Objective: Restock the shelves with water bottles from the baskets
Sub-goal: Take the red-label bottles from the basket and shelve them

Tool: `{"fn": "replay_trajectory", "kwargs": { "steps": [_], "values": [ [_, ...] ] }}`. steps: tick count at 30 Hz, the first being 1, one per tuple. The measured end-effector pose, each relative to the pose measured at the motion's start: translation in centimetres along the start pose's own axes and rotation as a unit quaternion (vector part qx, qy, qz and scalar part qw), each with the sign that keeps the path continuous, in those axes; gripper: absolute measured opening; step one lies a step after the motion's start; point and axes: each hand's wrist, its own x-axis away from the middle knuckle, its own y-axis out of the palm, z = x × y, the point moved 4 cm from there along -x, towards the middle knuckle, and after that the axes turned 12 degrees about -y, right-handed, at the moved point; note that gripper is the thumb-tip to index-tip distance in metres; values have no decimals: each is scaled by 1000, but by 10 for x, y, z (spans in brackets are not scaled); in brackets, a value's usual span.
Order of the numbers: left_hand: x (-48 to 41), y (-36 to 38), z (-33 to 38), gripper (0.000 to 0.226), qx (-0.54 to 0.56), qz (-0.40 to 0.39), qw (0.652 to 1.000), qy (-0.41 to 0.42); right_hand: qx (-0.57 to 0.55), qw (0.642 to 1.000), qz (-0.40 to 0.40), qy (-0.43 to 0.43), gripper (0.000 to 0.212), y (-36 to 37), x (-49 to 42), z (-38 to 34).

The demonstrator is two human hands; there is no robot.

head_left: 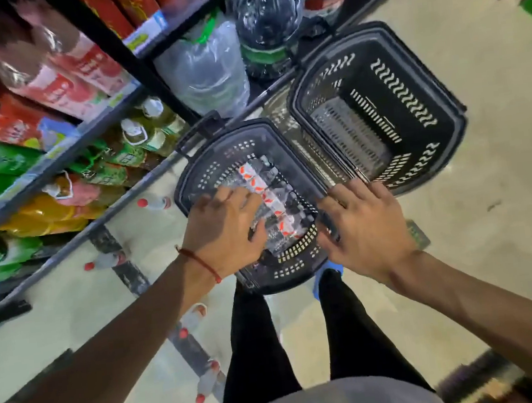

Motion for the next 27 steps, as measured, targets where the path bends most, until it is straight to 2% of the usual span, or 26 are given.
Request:
{"fn": "replay_trajectory", "kwargs": {
  "steps": [8,14,16,18,21,24,25,27],
  "values": [
    [-55,89,-37,39,-32,-70,988,136,-59,980,-52,183,44,97,-27,-21],
    [-97,152,-55,33,-14,-85,976,198,-188,925,-111,312,44,215,-53,-48],
    [-113,180,-63,35,-35,-78,974,210,-268,872,-142,384,42,265,-58,-54],
    [-128,210,-70,40,-46,-79,972,219,-344,794,-184,467,38,324,-58,-57],
    [-148,250,-77,40,-51,-70,969,232,-433,682,-205,553,46,418,-57,-52],
    [-164,283,-78,40,-55,-58,965,251,-549,532,-124,632,48,491,-61,-43],
    [-168,293,-79,40,-61,-58,963,257,-573,493,-97,647,45,514,-63,-41],
    [-174,312,-78,41,-70,-60,957,275,-599,439,-59,667,40,545,-68,-40]
  ]
}}
